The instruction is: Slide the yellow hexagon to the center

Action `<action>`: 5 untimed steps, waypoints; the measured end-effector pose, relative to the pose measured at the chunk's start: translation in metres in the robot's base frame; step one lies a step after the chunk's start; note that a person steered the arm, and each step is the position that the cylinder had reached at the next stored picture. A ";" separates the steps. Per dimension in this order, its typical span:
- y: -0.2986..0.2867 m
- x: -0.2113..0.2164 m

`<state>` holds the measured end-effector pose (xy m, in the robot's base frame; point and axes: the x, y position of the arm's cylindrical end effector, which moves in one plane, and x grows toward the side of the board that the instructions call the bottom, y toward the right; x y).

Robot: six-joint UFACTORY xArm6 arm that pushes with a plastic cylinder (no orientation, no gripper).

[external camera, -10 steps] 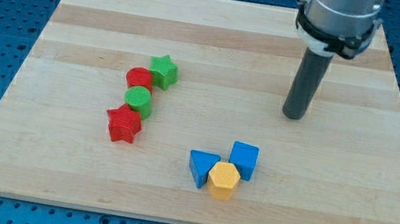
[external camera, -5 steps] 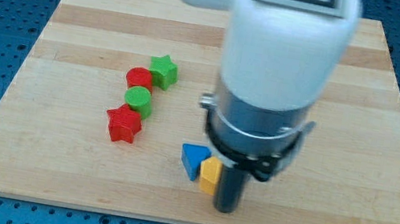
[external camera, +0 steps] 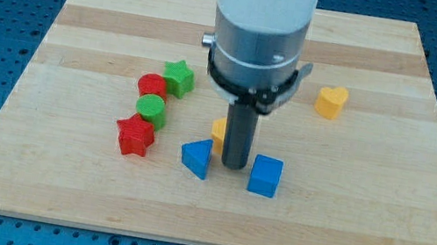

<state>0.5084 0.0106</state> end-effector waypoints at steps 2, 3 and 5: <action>0.000 -0.035; -0.002 -0.016; -0.057 -0.016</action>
